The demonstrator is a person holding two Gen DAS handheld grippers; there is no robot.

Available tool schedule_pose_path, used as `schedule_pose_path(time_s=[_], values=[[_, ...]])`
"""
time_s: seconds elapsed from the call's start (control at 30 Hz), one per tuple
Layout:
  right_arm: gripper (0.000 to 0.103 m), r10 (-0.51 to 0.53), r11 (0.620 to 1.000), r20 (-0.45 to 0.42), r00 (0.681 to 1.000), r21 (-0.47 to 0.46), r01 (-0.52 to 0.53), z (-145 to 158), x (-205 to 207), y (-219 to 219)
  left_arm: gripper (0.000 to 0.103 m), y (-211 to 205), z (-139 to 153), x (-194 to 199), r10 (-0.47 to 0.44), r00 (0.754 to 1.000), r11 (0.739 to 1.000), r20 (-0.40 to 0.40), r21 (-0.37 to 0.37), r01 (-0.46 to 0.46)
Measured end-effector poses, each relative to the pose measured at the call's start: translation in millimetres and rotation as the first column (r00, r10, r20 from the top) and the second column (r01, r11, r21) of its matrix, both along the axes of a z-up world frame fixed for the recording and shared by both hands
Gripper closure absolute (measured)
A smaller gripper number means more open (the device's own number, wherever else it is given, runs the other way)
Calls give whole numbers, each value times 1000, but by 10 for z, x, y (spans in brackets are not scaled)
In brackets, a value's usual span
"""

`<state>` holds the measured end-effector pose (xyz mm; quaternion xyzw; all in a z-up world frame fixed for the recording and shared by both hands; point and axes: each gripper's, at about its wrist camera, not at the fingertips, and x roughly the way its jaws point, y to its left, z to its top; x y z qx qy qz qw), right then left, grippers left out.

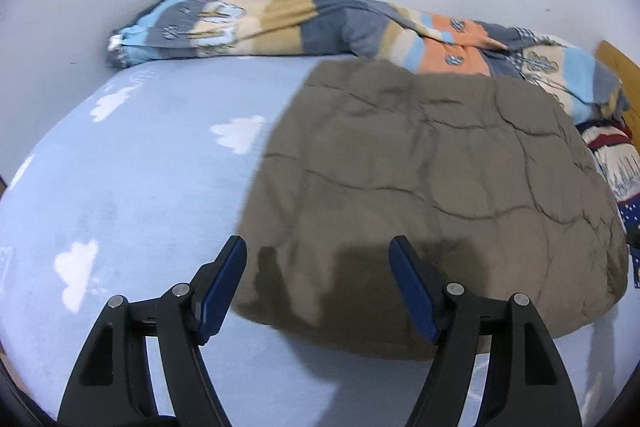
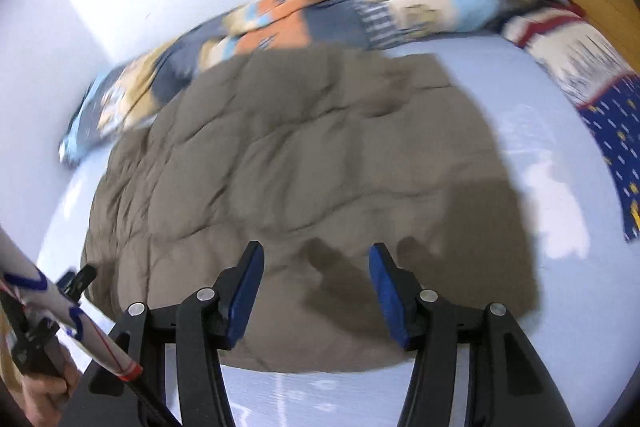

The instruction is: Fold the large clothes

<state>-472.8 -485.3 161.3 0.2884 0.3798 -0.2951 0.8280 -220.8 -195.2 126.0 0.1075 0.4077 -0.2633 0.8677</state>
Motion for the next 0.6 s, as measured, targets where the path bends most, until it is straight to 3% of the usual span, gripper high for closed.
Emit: schedule_pose_path(time_s=[0.1, 0.2, 0.4, 0.6], values=[[44, -79, 997, -6, 997, 3, 79, -11, -337, -205, 30, 94, -18, 55, 30, 1000, 999, -3, 12, -30], [51, -112, 992, -13, 994, 54, 112, -97, -518, -397, 30, 122, -107, 117, 50, 999, 998, -20, 39, -50], [53, -123, 988, -81, 989, 83, 130, -392, -624, -649, 30, 28, -372, 165, 27, 999, 993, -45, 117, -22], [53, -112, 981, -122, 986, 143, 129, -731, -635, -755, 28, 14, -471, 208, 34, 996, 993, -78, 117, -25]])
